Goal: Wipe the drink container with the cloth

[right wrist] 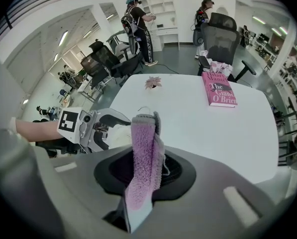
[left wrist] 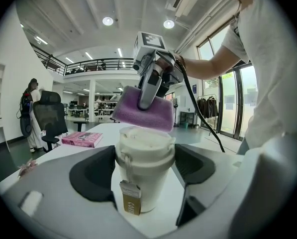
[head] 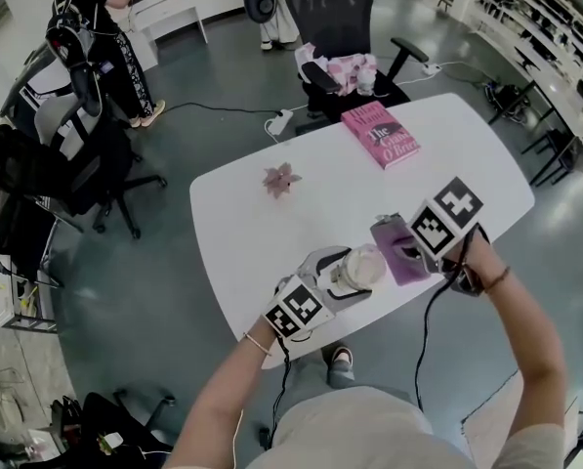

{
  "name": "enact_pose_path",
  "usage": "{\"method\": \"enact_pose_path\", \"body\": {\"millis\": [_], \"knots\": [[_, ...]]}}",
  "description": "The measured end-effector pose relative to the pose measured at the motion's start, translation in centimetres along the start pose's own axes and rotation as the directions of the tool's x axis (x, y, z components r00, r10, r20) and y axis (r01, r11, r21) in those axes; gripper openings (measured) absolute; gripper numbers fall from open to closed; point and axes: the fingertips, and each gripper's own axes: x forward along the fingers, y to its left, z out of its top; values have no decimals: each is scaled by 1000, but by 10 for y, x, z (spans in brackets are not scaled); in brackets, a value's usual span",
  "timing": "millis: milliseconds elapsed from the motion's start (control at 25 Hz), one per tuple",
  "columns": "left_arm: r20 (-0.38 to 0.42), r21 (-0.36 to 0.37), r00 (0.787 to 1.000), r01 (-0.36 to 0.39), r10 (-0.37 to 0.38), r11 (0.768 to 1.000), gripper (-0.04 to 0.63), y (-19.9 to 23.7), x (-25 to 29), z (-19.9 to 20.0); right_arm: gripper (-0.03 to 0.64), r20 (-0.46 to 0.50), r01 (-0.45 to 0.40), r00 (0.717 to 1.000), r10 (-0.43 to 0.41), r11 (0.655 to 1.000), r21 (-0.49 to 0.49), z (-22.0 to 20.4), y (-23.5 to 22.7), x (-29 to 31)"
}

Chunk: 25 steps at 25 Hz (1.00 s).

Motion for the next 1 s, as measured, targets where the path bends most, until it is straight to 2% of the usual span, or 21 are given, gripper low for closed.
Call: {"method": "enact_pose_path", "body": {"millis": [120,240,360,440,560,720,840,1000], "knots": [[-7,-5,1000,-5,5,1000,376,-1,0,-1,81,58,-1,998,-1,999,35,-6,-5,-5],[-9,-9,1000,-12,12,1000,376,-2,1,-2,81,147,-39,989,25,995,89,-15,-6,-12],[-12,-10,1000,-23,22,1000,377,-1,1,-2,81,262,-107,963,63,982,157,-23,-5,-19],[-13,-13,999,-29,29,999,377,0,0,-2,81,350,-162,933,85,967,198,-29,-3,-25],[-13,-15,999,-43,43,999,377,-1,-1,-1,81,482,-235,870,102,945,225,-43,3,-30],[-10,-22,997,-72,72,997,376,-3,-3,0,81,613,-284,787,71,923,258,-71,5,-25],[-9,-31,995,-99,98,995,376,-3,-3,1,81,716,-360,696,56,890,280,-86,9,-23],[-6,-46,990,-143,143,989,377,-4,-4,2,81,835,-489,547,53,831,267,-101,21,-15]]}}
